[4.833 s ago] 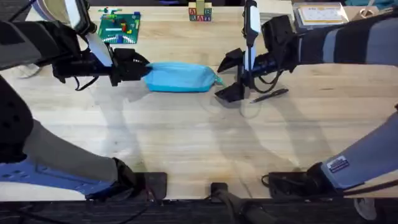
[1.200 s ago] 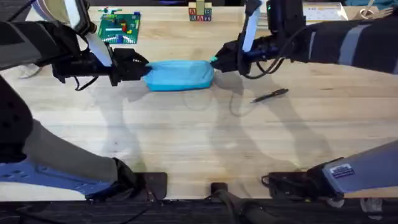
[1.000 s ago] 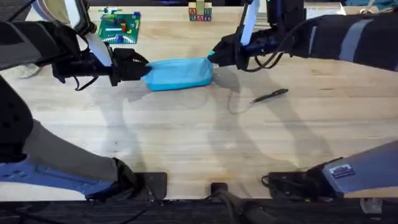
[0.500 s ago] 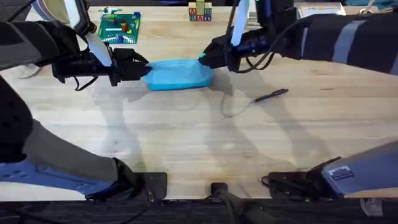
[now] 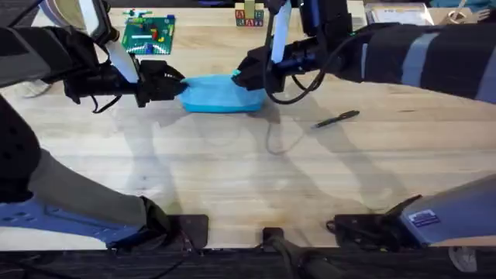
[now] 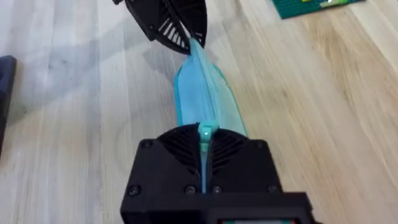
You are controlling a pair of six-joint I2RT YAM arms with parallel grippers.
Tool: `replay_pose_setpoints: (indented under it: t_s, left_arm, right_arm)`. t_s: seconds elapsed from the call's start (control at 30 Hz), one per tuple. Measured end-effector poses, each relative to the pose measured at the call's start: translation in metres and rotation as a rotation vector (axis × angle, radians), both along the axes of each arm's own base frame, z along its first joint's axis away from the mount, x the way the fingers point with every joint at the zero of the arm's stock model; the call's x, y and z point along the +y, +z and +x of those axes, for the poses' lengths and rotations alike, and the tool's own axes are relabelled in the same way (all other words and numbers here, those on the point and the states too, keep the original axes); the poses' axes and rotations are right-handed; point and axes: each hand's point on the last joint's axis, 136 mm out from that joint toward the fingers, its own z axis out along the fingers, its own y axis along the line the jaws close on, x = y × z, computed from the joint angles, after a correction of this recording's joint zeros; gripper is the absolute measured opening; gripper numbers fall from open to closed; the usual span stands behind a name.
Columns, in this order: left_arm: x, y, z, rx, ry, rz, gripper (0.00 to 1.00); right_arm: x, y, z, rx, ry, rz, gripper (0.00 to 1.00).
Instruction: Unzip the bag, pick up the pens from the table one at a time and place them inside, then zip the bag closed.
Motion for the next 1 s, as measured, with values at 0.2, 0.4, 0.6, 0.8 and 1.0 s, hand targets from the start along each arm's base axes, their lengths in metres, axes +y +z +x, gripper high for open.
replay_pose_setpoints:
  t_s: [0.2, 0.4, 0.6, 0.8, 1.0]
  left_arm:
    - [0.001, 0.0, 0.0, -0.002, 0.003, 0.002, 0.042]
    - [0.001, 0.0, 0.0, -0.002, 0.003, 0.001, 0.042]
    - [0.001, 0.0, 0.0, 0.0, 0.003, 0.0, 0.042]
    - [0.001, 0.0, 0.0, 0.001, 0.003, -0.001, 0.042]
    - [0.001, 0.0, 0.0, 0.002, 0.003, -0.002, 0.042]
  right_arm:
    - [0.015, 0.0, -0.001, -0.042, 0.028, 0.018, 0.031]
    - [0.032, -0.002, -0.003, -0.081, 0.061, 0.042, 0.031]
    - [0.048, -0.005, -0.003, -0.097, 0.062, 0.063, 0.031]
    - [0.066, -0.007, 0.0, -0.094, 0.05, 0.113, 0.031]
    - [0.084, -0.011, -0.003, -0.063, 0.047, 0.167, 0.031]
